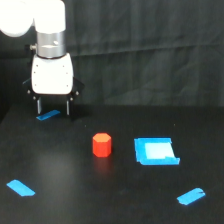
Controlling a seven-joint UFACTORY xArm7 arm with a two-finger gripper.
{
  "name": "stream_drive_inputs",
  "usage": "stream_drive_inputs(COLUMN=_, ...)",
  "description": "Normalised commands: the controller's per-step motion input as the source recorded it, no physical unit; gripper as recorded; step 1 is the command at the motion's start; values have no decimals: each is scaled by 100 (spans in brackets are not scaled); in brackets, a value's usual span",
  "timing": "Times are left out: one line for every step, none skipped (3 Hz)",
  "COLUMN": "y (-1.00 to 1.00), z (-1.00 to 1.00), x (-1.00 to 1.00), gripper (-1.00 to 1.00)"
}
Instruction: Pick up the red object from the table
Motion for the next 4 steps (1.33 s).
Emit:
stream_drive_inputs(y=-64, z=-19, x=77, gripper=100)
stream_drive_inputs(y=-82, z=-22, x=88, gripper=100)
stream_drive_inputs(y=-90, z=-29, x=88, gripper=100)
stream_drive_inputs(y=-89, z=-34, x=79, gripper=100)
